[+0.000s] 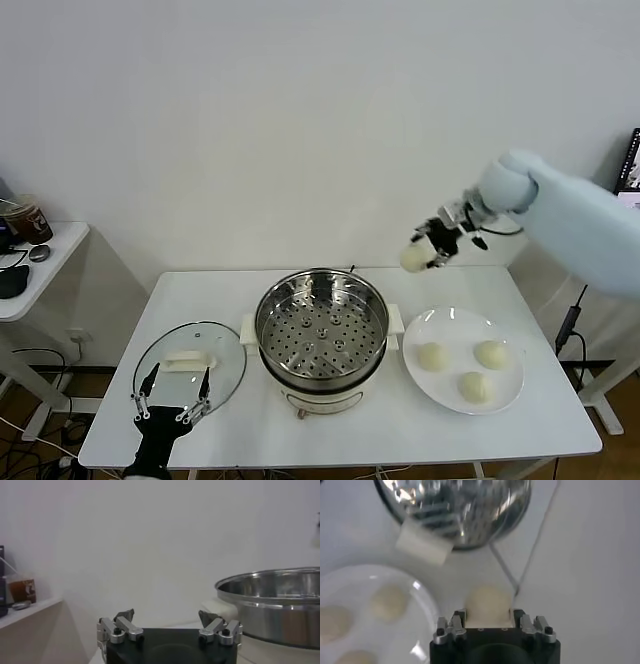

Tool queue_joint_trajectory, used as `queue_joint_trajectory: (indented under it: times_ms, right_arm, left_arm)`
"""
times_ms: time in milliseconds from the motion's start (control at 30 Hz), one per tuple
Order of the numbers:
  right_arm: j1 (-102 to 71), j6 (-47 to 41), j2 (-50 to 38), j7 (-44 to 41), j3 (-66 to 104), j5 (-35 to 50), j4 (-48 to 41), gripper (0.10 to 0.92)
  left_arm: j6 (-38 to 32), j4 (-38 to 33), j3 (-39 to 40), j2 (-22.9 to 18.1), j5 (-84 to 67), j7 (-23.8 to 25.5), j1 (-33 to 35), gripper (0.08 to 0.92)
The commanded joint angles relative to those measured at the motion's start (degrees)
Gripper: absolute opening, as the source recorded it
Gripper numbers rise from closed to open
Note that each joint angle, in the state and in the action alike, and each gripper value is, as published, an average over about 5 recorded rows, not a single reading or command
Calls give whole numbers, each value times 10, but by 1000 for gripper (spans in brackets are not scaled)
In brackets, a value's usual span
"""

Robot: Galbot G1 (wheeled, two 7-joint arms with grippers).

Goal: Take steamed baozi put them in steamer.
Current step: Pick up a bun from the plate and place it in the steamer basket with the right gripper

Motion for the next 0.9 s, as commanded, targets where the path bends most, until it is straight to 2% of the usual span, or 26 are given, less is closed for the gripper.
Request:
queue_joint_trajectory:
  times_ms: [33,400,667,900]
  right_arm:
    - [53,104,154,5,-92,19,9,565]
    - [-19,234,230,30,-106,-142,-104,568]
    - [-56,270,236,37,-92,-211,-136,573]
    - [-78,287,234,47,-77,-236,-158,577]
  left_arm:
    - [-1,-6,-24,-3,-7,0,3,823]
    - [-1,-16,-40,-16,-11,0,3,823]
    - [-4,-14,-49,-16,-15,-1,7,823]
    - [-7,-14,-52,-16,-15,-1,11,823]
